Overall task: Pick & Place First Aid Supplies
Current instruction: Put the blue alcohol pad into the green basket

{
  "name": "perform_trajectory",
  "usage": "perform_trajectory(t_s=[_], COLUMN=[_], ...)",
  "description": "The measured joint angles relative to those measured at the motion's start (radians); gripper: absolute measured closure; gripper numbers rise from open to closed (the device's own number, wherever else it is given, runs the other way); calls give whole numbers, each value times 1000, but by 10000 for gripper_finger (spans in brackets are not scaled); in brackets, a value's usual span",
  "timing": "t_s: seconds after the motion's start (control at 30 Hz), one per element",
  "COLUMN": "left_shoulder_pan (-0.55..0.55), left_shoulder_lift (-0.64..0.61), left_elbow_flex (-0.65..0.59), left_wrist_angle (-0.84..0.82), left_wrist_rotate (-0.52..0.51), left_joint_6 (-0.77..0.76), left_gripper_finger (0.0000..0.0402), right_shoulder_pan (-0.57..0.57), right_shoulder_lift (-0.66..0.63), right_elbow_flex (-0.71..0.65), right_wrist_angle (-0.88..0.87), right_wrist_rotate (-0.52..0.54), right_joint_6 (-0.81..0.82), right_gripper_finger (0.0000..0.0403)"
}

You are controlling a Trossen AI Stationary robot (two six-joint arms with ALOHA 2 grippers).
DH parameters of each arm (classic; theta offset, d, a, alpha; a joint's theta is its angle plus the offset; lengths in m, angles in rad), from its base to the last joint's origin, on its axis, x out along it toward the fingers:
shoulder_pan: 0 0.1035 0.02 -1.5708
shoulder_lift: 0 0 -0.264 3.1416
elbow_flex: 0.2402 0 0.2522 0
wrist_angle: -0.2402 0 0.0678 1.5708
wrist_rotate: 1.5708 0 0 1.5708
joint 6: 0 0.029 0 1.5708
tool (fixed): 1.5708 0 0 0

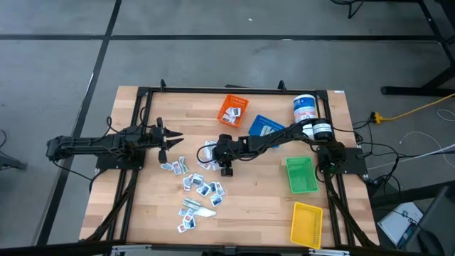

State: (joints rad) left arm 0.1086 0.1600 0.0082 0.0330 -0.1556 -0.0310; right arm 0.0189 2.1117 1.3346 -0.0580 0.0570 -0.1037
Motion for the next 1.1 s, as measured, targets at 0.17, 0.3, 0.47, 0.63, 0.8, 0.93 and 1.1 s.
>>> perform_trajectory(t_s=[0.17,0.3,0.47,0.63,0.8,0.93,1.1], left_shoulder_pan=[0,0,0,0,0,0,0], left_shoulder_lift=[0,0,0,0,0,1,4], left_elbow_flex=[0,0,0,0,0,0,0], left_wrist_angle=[0,0,0,0,0,0,0], left_wrist_rotate=[0,0,0,0,0,-1,-2], left_joint_6=[0,0,0,0,0,0,0], left_gripper_finger=[309,311,309,311,309,309,310], right_shoulder_pan=[2,2,2,2,2,2,14], right_shoulder_lift=[0,-9,-46,-85,-112,-143,-168], right_elbow_flex=[0,11,66,145,203,210,210], right_wrist_angle=[-6,-53,-224,-385,-503,-534,-575], right_wrist_rotate=[-14,-31,-33,-34,-70,-115,-139], right_joint_6=[25,25,7,-13,-35,-36,-12], right_gripper_finger=[340,372,393,392,380,387,398])
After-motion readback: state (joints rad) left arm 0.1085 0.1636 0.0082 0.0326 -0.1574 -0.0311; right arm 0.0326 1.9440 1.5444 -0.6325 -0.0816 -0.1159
